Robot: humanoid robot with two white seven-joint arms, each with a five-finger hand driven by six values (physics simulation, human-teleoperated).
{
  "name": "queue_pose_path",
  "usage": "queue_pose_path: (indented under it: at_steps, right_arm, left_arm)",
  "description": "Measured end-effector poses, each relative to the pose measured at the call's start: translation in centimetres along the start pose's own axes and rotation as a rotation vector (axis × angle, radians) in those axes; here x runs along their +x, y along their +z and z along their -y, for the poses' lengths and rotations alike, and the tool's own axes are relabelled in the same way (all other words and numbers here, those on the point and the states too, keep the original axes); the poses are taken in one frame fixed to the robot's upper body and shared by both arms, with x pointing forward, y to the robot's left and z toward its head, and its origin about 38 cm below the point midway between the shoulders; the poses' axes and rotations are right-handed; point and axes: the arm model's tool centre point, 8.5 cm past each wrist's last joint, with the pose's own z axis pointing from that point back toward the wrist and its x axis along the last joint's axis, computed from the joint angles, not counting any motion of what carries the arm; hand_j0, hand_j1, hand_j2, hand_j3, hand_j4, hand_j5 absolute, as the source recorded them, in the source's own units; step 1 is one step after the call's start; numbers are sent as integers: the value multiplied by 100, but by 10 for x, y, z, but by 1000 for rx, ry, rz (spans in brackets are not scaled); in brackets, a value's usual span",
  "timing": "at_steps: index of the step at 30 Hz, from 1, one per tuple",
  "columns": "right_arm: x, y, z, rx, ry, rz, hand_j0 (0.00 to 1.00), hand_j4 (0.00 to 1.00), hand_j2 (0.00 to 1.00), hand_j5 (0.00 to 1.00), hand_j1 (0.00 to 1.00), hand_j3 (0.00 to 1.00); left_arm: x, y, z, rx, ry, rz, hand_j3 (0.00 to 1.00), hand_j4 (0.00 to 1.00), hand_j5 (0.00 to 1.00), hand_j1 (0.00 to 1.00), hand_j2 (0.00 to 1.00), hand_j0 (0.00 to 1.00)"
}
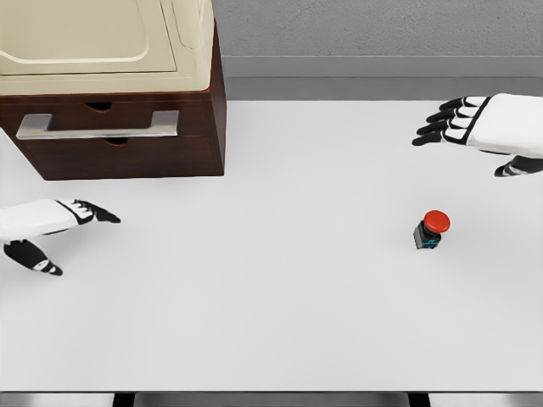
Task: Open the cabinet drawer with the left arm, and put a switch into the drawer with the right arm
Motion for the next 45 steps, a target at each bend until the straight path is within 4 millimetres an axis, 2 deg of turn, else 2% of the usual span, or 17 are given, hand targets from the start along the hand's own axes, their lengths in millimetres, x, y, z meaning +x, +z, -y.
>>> queue_pose_path:
  at_steps: [2, 4, 7, 9, 12, 15, 17, 21, 24, 26, 30, 37, 45]
  right_arm:
    - [0, 0, 0, -1, 0, 2, 100, 100, 100, 100, 100, 100]
    - [1, -1, -3, 4, -6, 5, 100, 100, 100, 100, 100, 100]
    - [0, -3, -11, 41, 7, -7, 100, 100, 100, 100, 100, 100]
    - [0, -7, -20, 79, 17, -13, 100, 100, 100, 100, 100, 100]
    - [6, -17, -40, 141, 3, 15, 100, 100, 100, 100, 100, 100]
    - [11, -24, -54, 185, 2, 33, 100, 100, 100, 100, 100, 100]
    - [13, -27, -60, 207, 6, 38, 100, 100, 100, 100, 100, 100]
    - [16, -31, -70, 247, 24, 44, 100, 100, 100, 100, 100, 100]
    - [19, -33, -73, 263, 33, 50, 100, 100, 100, 100, 100, 100]
    - [20, -35, -78, 282, 44, 50, 100, 100, 100, 100, 100, 100]
    - [21, -40, -82, 298, 63, 48, 100, 100, 100, 100, 100, 100]
    - [22, -54, -86, 295, 79, 56, 100, 100, 100, 100, 100, 100]
    - [13, -64, -99, 316, 70, 31, 100, 100, 100, 100, 100, 100]
  left_arm:
    - [1, -1, -3, 1, -7, 3, 100, 100, 100, 100, 100, 100]
    - [4, -2, -30, 34, -54, 9, 100, 100, 100, 100, 100, 100]
    - [20, -14, -45, 22, -108, 62, 100, 100, 100, 100, 100, 100]
    - [40, -26, -35, -16, -124, 127, 100, 100, 100, 100, 100, 100]
    - [65, -32, -36, -32, -160, 201, 100, 100, 100, 100, 100, 100]
    - [77, -18, -66, 15, -194, 219, 100, 100, 100, 100, 100, 100]
    - [87, 5, -118, 102, -256, 216, 100, 100, 100, 100, 100, 100]
    - [98, 22, -145, 165, -217, 254, 100, 100, 100, 100, 100, 100]
    - [108, 24, -142, 163, -172, 302, 100, 100, 100, 100, 100, 100]
    - [111, 21, -135, 154, -114, 335, 100, 100, 100, 100, 100, 100]
    - [113, 21, -135, 167, -25, 371, 100, 100, 100, 100, 100, 100]
    - [93, 19, -145, 160, 164, 162, 100, 100, 100, 100, 100, 100]
    - [77, 20, -145, 138, 255, 15, 100, 100, 100, 100, 100, 100]
